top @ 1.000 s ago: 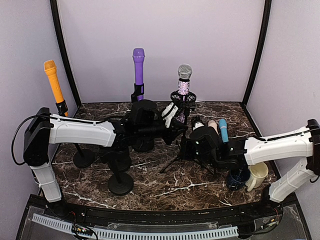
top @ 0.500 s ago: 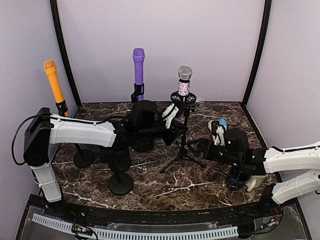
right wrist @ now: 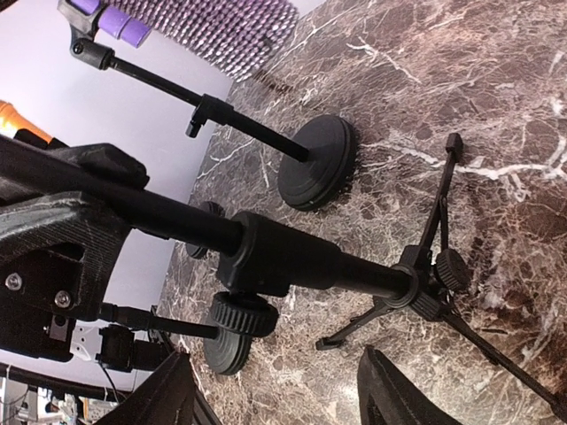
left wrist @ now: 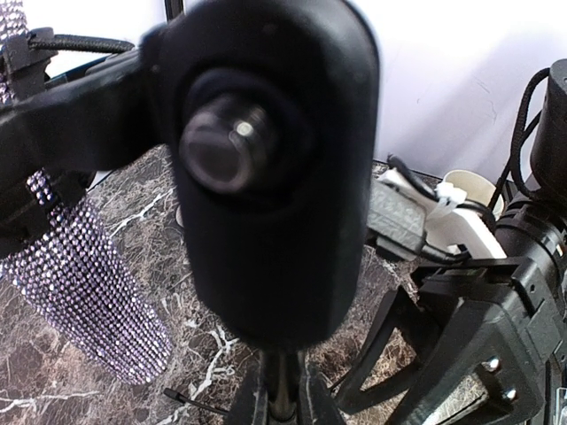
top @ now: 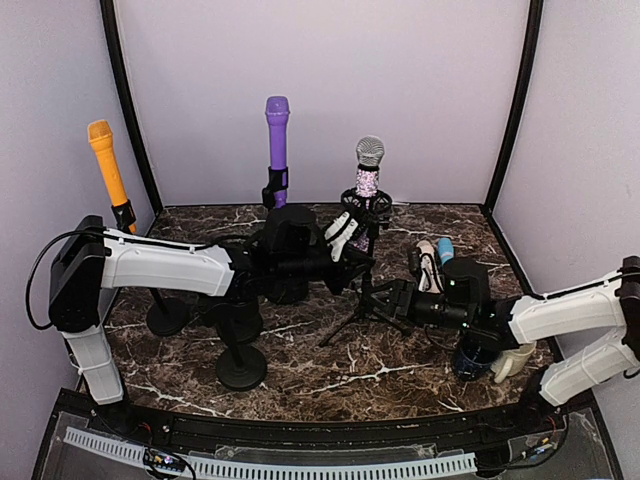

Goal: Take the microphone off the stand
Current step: Unscrew the knob on the stand of the microphone stand.

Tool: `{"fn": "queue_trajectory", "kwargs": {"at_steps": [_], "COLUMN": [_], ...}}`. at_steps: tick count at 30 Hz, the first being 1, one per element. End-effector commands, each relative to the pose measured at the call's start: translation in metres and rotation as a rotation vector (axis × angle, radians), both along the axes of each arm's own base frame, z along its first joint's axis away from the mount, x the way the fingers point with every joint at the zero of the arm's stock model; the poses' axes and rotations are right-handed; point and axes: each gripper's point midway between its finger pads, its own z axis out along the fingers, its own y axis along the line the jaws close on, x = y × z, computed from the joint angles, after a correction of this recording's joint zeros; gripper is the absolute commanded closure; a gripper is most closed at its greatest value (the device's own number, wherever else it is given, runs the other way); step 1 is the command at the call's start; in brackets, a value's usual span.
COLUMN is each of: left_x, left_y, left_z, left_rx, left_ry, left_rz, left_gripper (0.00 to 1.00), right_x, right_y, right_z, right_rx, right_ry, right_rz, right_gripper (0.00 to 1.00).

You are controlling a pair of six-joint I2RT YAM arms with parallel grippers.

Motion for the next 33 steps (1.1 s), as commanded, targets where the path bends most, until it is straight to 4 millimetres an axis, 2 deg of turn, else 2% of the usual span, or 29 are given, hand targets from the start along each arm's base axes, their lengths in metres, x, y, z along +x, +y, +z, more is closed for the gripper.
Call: {"fn": "queue_trajectory", "kwargs": {"at_steps": [1,9,20,25,29,33], "left_x": [-0.010,-0.010,-0.010,-0.010,-0.010,-0.009], "left_y": [0.000,-0.001,-0.001,0.000,-0.001,-0.001], "left_z": [-0.010,-0.009,-0.008,-0.010,-0.011,-0.010], "left_rx": [0.034,0.030,0.031,0.034,0.032,0.033], "left_ry": [0.003,0.001,-0.002,0.003,0.005,0.004], "left_rz": [-0.033,-0.036,-0.034,-0.032,-0.032,-0.029], "left_gripper": [1.00,1.00,1.00,1.00,1.00,1.00], "right_x": [0.008,0.016,0.027,0.030,0.035,0.040], "right_y": [0.016,0.022,0.019,0.015,0.010,0.004], "right_z": [0.030,0.028,0.014,0.010,0.009,0.005], "right_rx": [0.122,0.128,0.082,0.039,-0.021,-0.175], "right_ry": [-0.036,-0.015,0.026,0.023,0.006,-0.030], "right_rz": [0.018,0.002,-0.066,-0.088,-0.117,-0.174], "right_gripper": [0.41,0.51,0.76,1.00,1.00,1.00]}}
